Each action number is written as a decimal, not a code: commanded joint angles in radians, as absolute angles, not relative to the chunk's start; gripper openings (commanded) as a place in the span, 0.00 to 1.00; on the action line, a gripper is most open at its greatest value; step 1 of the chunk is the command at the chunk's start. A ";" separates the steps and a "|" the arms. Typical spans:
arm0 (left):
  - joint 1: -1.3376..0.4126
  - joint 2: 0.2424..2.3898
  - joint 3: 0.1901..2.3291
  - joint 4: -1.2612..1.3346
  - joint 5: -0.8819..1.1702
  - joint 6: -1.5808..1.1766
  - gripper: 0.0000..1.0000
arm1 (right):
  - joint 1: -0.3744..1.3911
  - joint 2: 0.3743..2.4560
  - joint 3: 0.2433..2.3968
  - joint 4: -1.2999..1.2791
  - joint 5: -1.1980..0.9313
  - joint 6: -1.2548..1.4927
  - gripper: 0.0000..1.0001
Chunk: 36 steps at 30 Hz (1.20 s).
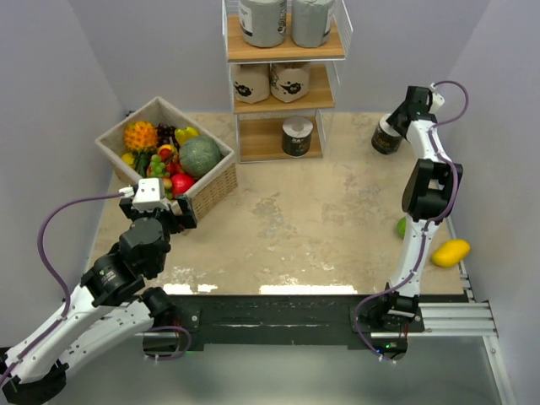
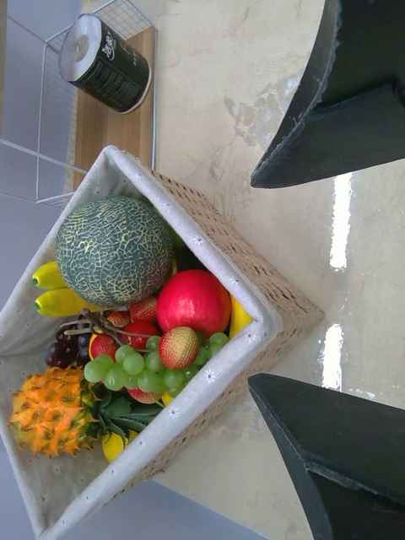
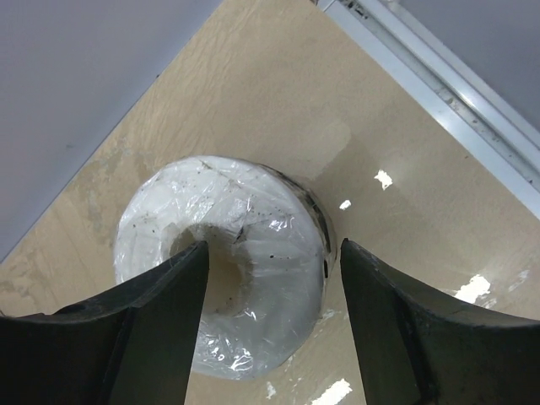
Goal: Place and organize the paper towels onto the shelf
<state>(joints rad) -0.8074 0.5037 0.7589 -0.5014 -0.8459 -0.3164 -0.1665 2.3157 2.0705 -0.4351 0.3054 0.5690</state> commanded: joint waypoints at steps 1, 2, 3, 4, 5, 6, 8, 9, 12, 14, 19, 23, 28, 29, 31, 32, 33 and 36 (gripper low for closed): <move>-0.807 0.508 0.764 -0.463 -0.877 -0.301 0.96 | -0.172 2.309 2.060 -0.405 0.270 0.598 0.66; -0.807 0.508 0.764 -0.463 -0.877 -0.302 0.96 | -0.173 2.309 2.057 -0.405 0.268 0.598 0.65; -0.808 0.509 0.764 -0.463 -0.879 -0.301 0.96 | -0.173 2.307 2.048 -0.405 0.265 0.600 0.64; -0.807 0.511 0.764 -0.463 -0.879 -0.301 0.96 | -0.175 2.304 2.042 -0.402 0.262 0.598 0.61; -0.807 0.511 0.764 -0.463 -0.877 -0.301 0.96 | -0.175 2.296 2.031 -0.394 0.246 0.595 0.56; -0.807 0.512 0.764 -0.463 -0.877 -0.302 0.96 | -0.175 2.275 2.002 -0.376 0.236 0.595 0.52; -0.807 0.514 0.765 -0.463 -0.877 -0.301 0.96 | -0.175 2.247 1.968 -0.362 0.218 0.601 0.42; -0.807 0.515 0.765 -0.463 -0.880 -0.301 0.96 | -0.175 2.214 1.939 -0.354 0.209 0.601 0.39; -0.807 0.511 0.769 -0.471 -0.881 -0.307 0.96 | -0.169 2.108 1.840 -0.313 0.169 0.600 0.33; -0.808 0.502 0.767 -0.471 -0.876 -0.310 0.96 | -0.152 2.039 1.771 -0.295 0.164 0.620 0.33; -0.808 0.488 0.764 -0.459 -0.854 -0.299 0.96 | -0.086 1.798 1.495 -0.264 0.184 0.663 0.33; -0.808 0.491 0.770 -0.466 -0.839 -0.304 0.96 | 0.018 1.674 1.352 -0.271 0.202 0.667 0.33; -0.807 0.469 0.765 -0.462 -0.824 -0.305 0.96 | 0.150 1.548 1.177 -0.216 0.229 0.762 0.33; -0.808 0.466 0.764 -0.460 -0.818 -0.304 0.96 | 0.167 1.530 1.148 -0.198 0.226 0.809 0.33; -0.808 0.469 0.762 -0.456 -0.811 -0.302 0.96 | 0.219 1.523 1.131 -0.177 0.235 0.848 0.33; -0.808 0.472 0.762 -0.456 -0.810 -0.301 0.96 | 0.235 1.525 1.126 -0.152 0.242 0.880 0.33; -0.810 0.476 0.762 -0.456 -0.808 -0.299 0.96 | 0.253 1.537 1.126 -0.134 0.258 0.893 0.33; -0.808 0.477 0.764 -0.457 -0.807 -0.299 0.96 | 0.313 1.590 1.160 -0.124 0.258 0.962 0.33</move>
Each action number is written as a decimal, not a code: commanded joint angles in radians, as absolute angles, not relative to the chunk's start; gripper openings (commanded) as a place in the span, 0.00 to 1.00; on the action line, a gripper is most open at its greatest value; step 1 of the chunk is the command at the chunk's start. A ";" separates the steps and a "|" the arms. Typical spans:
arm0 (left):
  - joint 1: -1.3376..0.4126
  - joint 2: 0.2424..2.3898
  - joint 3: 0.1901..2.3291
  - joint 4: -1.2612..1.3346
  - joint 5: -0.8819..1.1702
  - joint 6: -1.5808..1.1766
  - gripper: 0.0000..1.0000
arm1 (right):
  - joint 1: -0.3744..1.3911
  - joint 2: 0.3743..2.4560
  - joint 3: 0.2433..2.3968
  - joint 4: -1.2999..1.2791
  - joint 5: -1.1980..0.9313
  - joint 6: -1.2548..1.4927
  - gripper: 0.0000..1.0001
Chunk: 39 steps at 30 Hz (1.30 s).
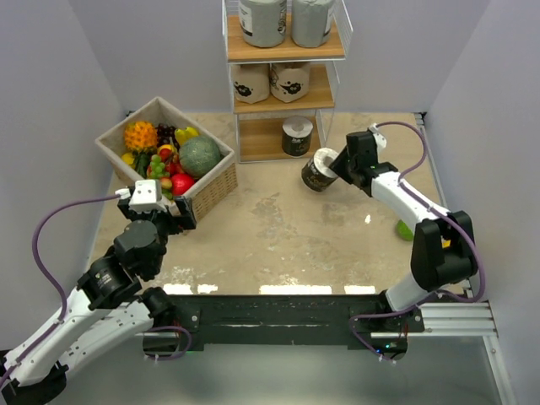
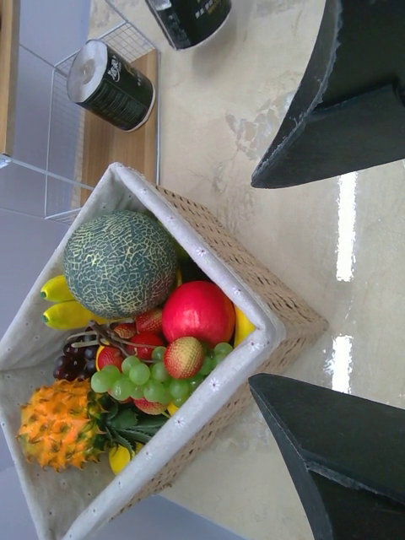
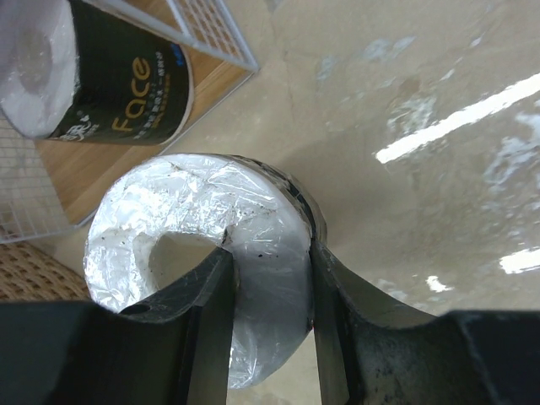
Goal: Place and organize the paper towels onto the shelf
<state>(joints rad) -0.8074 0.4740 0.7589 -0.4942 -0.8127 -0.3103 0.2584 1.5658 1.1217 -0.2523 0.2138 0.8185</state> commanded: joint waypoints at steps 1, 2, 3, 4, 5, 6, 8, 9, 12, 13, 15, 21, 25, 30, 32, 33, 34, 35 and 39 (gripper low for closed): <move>-0.808 0.477 0.764 -0.457 -0.807 -0.299 0.96 | 0.349 1.604 1.170 -0.117 0.262 0.974 0.33; -0.808 0.477 0.764 -0.457 -0.810 -0.301 0.96 | 0.366 1.620 1.196 -0.112 0.270 0.997 0.33; -0.807 0.474 0.764 -0.459 -0.811 -0.301 0.96 | 0.382 1.640 1.215 -0.110 0.273 1.008 0.33; -0.808 0.472 0.764 -0.459 -0.813 -0.301 0.96 | 0.411 1.676 1.232 -0.106 0.275 1.017 0.33; -0.808 0.471 0.764 -0.460 -0.816 -0.301 0.96 | 0.422 1.696 1.262 -0.086 0.273 1.034 0.33; -0.808 0.468 0.764 -0.462 -0.818 -0.304 0.96 | 0.434 1.713 1.278 -0.078 0.279 1.043 0.33; -0.808 0.462 0.764 -0.463 -0.822 -0.305 0.96 | 0.454 1.761 1.305 -0.016 0.288 1.064 0.34; -0.808 0.459 0.762 -0.463 -0.822 -0.305 0.96 | 0.459 1.775 1.315 -0.005 0.297 1.071 0.34; -0.810 0.457 0.762 -0.463 -0.818 -0.305 0.96 | 0.462 1.828 1.345 0.072 0.333 1.098 0.34; -0.808 0.457 0.762 -0.463 -0.813 -0.304 0.96 | 0.460 1.839 1.350 0.087 0.344 1.104 0.34; -0.808 0.460 0.762 -0.463 -0.804 -0.302 0.96 | 0.462 1.865 1.365 0.139 0.382 1.103 0.34; -0.808 0.457 0.765 -0.466 -0.804 -0.302 0.96 | 0.460 1.923 1.420 0.195 0.465 1.085 0.35; -0.808 0.446 0.761 -0.462 -0.804 -0.302 0.96 | 0.462 1.959 1.459 0.175 0.495 1.086 0.37; -0.810 0.456 0.761 -0.454 -0.798 -0.298 0.96 | 0.474 2.008 1.534 0.157 0.474 1.083 0.36; -0.808 0.456 0.761 -0.453 -0.796 -0.298 0.96 | 0.506 2.025 1.574 0.134 0.520 1.072 0.37; -0.808 0.457 0.761 -0.453 -0.796 -0.299 0.96 | 0.524 2.032 1.586 0.132 0.532 1.071 0.37; -0.810 0.456 0.762 -0.453 -0.796 -0.296 0.96 | 0.531 2.052 1.600 0.121 0.547 1.075 0.37; -0.810 0.456 0.761 -0.453 -0.795 -0.296 0.96 | 0.537 2.066 1.632 0.112 0.552 1.081 0.37; -0.808 0.453 0.759 -0.451 -0.793 -0.296 0.96 | 0.572 2.124 1.712 0.074 0.580 1.117 0.38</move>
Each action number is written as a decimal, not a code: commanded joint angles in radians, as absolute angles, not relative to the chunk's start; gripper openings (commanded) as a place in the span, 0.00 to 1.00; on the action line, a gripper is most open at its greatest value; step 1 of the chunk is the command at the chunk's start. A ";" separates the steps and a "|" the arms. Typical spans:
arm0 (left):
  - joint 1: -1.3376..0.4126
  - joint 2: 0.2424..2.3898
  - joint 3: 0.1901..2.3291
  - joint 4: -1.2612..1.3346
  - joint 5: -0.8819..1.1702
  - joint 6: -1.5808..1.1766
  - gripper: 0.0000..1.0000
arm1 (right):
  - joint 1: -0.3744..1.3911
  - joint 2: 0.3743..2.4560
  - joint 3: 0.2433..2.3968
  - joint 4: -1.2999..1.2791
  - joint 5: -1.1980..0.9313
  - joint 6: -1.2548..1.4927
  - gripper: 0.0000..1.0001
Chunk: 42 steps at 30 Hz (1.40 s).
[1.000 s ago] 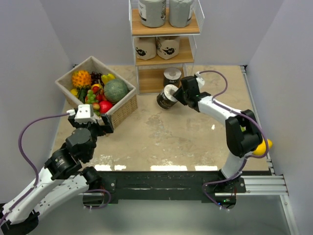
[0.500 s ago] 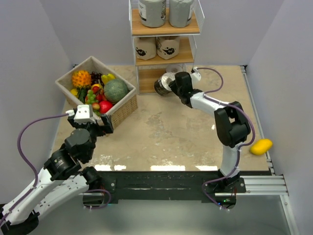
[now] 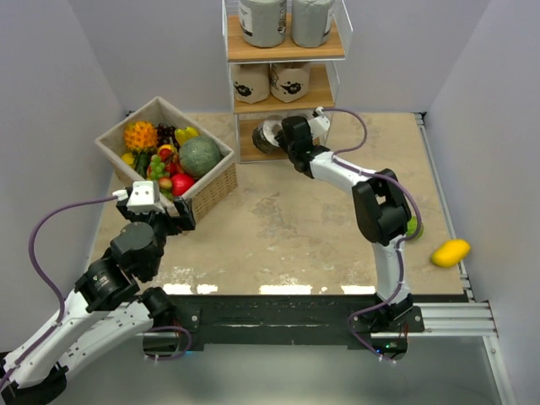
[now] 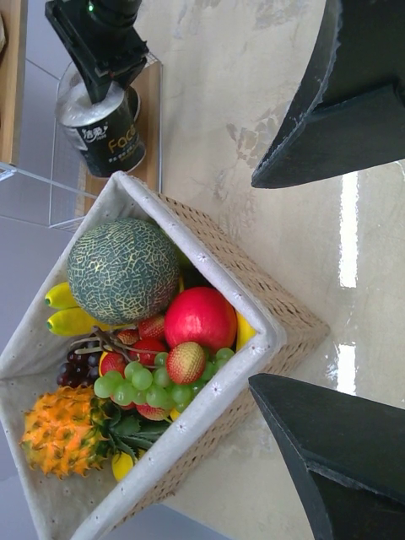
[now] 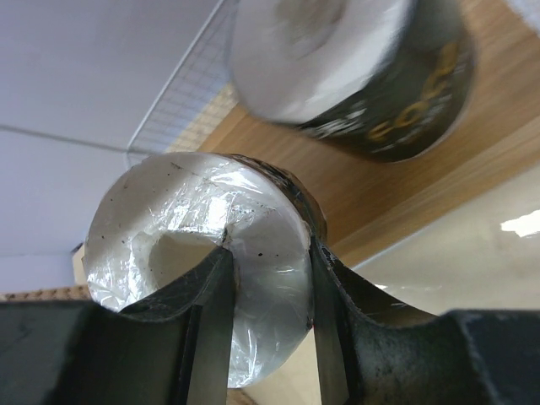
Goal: Place and organize the paper towels onto the shelf
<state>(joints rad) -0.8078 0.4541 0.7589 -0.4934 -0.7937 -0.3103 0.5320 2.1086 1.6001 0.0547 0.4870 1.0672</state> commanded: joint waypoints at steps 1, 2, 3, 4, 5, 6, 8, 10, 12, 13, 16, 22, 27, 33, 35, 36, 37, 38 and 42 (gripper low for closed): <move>-0.808 0.454 0.759 -0.453 -0.793 -0.296 0.96 | 0.577 2.137 1.751 0.049 0.589 1.111 0.39; -0.810 0.453 0.761 -0.453 -0.795 -0.296 0.96 | 0.581 2.160 1.776 0.028 0.613 1.109 0.40; -0.808 0.453 0.761 -0.453 -0.795 -0.296 0.96 | 0.590 2.172 1.798 0.006 0.623 1.109 0.40; -0.810 0.451 0.762 -0.454 -0.798 -0.298 0.96 | 0.595 2.178 1.822 0.003 0.633 1.108 0.40; -0.810 0.448 0.762 -0.457 -0.799 -0.298 0.96 | 0.598 2.187 1.827 -0.020 0.644 1.108 0.41; -0.808 0.445 0.762 -0.457 -0.801 -0.301 0.96 | 0.606 2.194 1.832 -0.018 0.658 1.108 0.41; -0.808 0.439 0.761 -0.456 -0.804 -0.301 0.96 | 0.607 2.207 1.856 -0.029 0.663 1.104 0.41; -0.808 0.434 0.762 -0.456 -0.805 -0.299 0.96 | 0.611 2.226 1.881 -0.046 0.667 1.114 0.43; -0.808 0.426 0.762 -0.456 -0.810 -0.299 0.96 | 0.615 2.238 1.887 -0.044 0.682 1.120 0.45; -0.808 0.422 0.762 -0.456 -0.813 -0.299 0.96 | 0.615 2.241 1.894 -0.044 0.696 1.120 0.45; -0.808 0.410 0.759 -0.456 -0.807 -0.301 0.96 | 0.624 2.247 1.899 -0.038 0.744 1.112 0.48; -0.808 0.422 0.761 -0.456 -0.801 -0.298 0.96 | 0.623 2.231 1.872 0.032 0.741 1.086 0.55; -0.808 0.411 0.759 -0.453 -0.807 -0.301 0.96 | 0.623 2.181 1.844 0.066 0.693 1.014 0.58; -0.808 0.414 0.759 -0.453 -0.802 -0.296 0.96 | 0.621 2.086 1.744 0.028 0.683 1.086 0.58; -0.810 0.417 0.761 -0.459 -0.802 -0.299 0.96 | 0.621 2.053 1.671 0.037 0.681 1.117 0.58; -0.810 0.414 0.761 -0.460 -0.802 -0.301 0.96 | 0.620 2.016 1.637 0.069 0.677 1.123 0.58; -0.808 0.414 0.761 -0.462 -0.801 -0.301 0.96 | 0.621 2.005 1.582 0.124 0.657 1.127 0.58; -0.808 0.410 0.761 -0.463 -0.799 -0.304 0.96 | 0.621 1.993 1.562 0.138 0.649 1.132 0.58; -0.810 0.411 0.759 -0.460 -0.792 -0.301 0.96 | 0.618 1.956 1.507 0.107 0.632 1.204 0.52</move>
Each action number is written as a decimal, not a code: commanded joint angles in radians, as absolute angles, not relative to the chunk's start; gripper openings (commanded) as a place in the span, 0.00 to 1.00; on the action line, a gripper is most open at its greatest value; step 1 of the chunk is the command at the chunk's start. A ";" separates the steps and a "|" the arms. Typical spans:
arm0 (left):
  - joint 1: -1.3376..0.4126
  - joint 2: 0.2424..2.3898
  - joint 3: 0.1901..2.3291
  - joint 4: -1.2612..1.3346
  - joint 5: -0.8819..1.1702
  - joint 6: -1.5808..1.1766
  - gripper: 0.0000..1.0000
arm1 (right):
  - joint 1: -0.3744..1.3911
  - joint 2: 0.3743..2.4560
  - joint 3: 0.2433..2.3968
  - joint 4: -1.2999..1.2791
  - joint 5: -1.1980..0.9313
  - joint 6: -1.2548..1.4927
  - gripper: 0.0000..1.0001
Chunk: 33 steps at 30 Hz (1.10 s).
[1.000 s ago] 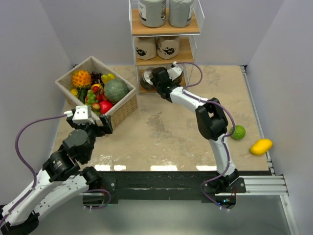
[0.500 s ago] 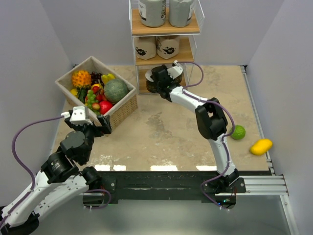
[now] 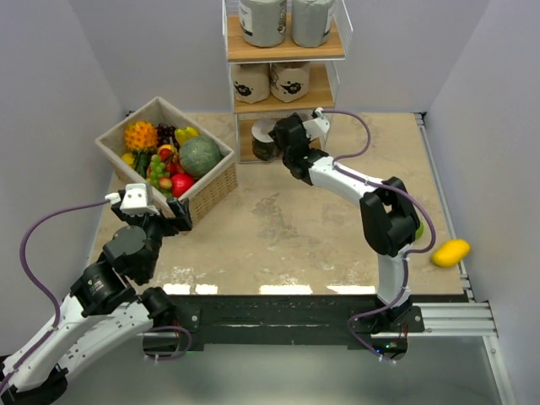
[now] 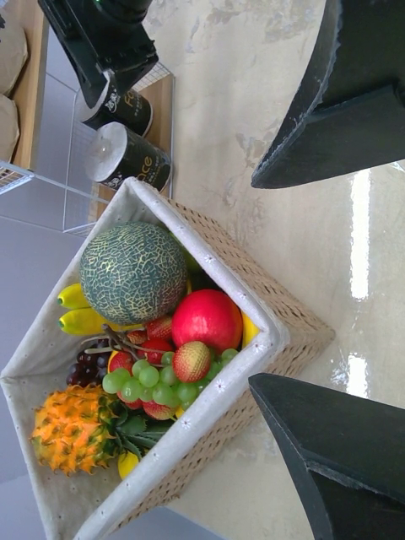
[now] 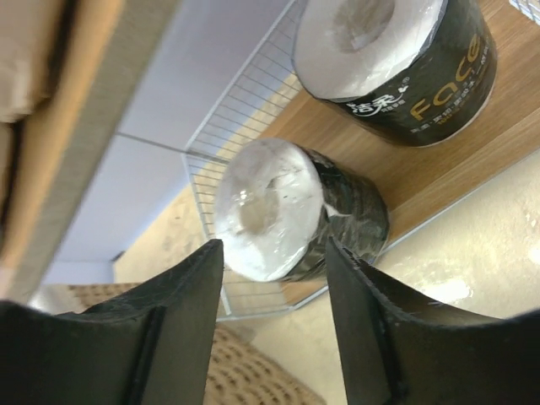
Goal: Place and organize the paper towels onto the shelf
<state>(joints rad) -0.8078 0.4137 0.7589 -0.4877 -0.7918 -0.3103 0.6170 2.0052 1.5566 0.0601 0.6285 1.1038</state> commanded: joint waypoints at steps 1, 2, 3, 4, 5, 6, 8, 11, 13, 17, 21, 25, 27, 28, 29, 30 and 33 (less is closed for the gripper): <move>-0.808 0.413 0.758 -0.460 -0.792 -0.301 0.95 | 0.618 1.939 1.453 0.147 0.629 1.216 0.49; -0.808 0.417 0.759 -0.460 -0.792 -0.301 0.96 | 0.614 1.934 1.424 0.176 0.618 1.227 0.47; -0.810 0.420 0.761 -0.462 -0.793 -0.299 0.96 | 0.612 1.931 1.395 0.201 0.614 1.258 0.46; -0.808 0.422 0.762 -0.465 -0.795 -0.302 0.95 | 0.608 1.931 1.349 0.231 0.609 1.273 0.43; -0.810 0.422 0.762 -0.466 -0.795 -0.304 0.95 | 0.604 1.931 1.333 0.236 0.609 1.293 0.42; -0.808 0.420 0.761 -0.466 -0.796 -0.304 0.95 | 0.604 1.933 1.316 0.245 0.609 1.319 0.41; -0.808 0.416 0.761 -0.468 -0.796 -0.307 0.95 | 0.604 1.950 1.272 0.326 0.601 1.321 0.40; -0.808 0.419 0.758 -0.468 -0.796 -0.305 0.95 | 0.603 2.005 1.288 0.368 0.588 1.315 0.40; -0.810 0.425 0.758 -0.465 -0.796 -0.302 0.95 | 0.603 2.042 1.331 0.396 0.577 1.276 0.40; -0.808 0.443 0.758 -0.463 -0.802 -0.299 0.95 | 0.603 2.134 1.419 0.432 0.554 1.227 0.41; -0.810 0.454 0.758 -0.463 -0.810 -0.299 0.95 | 0.603 2.224 1.515 0.486 0.534 1.184 0.41; -0.810 0.462 0.756 -0.460 -0.818 -0.299 0.95 | 0.594 2.264 1.604 0.422 0.488 1.149 0.42; -0.808 0.462 0.756 -0.459 -0.821 -0.298 0.95 | 0.592 2.266 1.615 0.396 0.477 1.161 0.42; -0.808 0.465 0.755 -0.454 -0.822 -0.295 0.95 | 0.592 2.263 1.611 0.367 0.468 1.170 0.42; -0.810 0.465 0.755 -0.451 -0.822 -0.291 0.95 | 0.588 2.255 1.602 0.353 0.451 1.181 0.42; -0.808 0.465 0.753 -0.446 -0.822 -0.290 0.95 | 0.584 2.243 1.565 0.341 0.439 1.205 0.42; -0.808 0.469 0.756 -0.448 -0.822 -0.287 0.95 | 0.580 2.159 1.461 0.322 0.396 1.195 0.42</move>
